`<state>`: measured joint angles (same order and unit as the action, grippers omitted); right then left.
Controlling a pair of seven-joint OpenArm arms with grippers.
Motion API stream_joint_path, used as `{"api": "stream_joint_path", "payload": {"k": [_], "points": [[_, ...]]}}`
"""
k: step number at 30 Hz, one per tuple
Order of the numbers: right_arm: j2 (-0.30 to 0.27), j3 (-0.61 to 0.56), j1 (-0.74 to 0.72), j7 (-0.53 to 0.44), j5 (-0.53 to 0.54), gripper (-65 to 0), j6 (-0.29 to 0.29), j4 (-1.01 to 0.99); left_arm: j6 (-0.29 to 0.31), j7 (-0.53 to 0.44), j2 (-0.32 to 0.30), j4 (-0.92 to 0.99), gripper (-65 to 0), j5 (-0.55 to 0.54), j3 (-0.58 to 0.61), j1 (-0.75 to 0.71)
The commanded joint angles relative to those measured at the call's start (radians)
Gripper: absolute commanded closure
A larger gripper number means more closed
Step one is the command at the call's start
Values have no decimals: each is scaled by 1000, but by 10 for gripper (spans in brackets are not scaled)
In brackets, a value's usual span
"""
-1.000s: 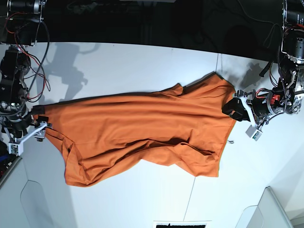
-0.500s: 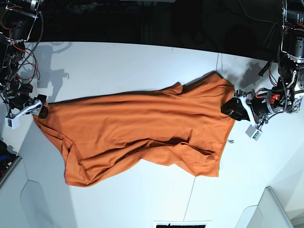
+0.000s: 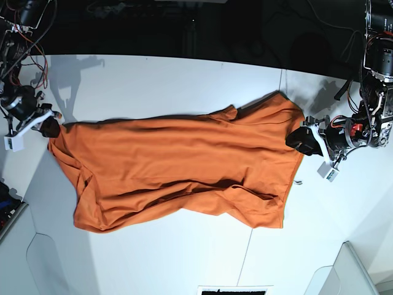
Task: Layout the t-shirt on the table in an organized manner, then fold the t-shirt properly
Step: 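Pull the shirt edge with the right gripper to spread the body flat, then grasp the shirt corner with the right gripper and drag it outward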
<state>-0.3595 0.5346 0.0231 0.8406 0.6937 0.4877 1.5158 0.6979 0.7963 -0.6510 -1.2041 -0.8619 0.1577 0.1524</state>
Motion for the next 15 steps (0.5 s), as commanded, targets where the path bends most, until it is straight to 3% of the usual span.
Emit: {"api": "stream_joint_path", "payload": {"k": [1,5,6,9,10,15], "points": [[-22,33,16,5,50,0,13,68,0,19,-18,-6,-373,13,-3,11],[-20,141,121,84,53,0,18,239,0,16,-17,-6,-373,13,-3,11],[-20,161,143,91,62,-34,18,265,0,16,-17,-6,-373,13,-3,11],[-19,196,192,110,134,-390,18,299,0,14,-16,-6,-373,12,-3,11],[-19,198,200,110,134,-454,18,300,0,12,-17,-6,-373,12,-3,11],[-3,208,199,52,103,-453,10,300,0,17,-17,-6,-373,13,-3,11]]}}
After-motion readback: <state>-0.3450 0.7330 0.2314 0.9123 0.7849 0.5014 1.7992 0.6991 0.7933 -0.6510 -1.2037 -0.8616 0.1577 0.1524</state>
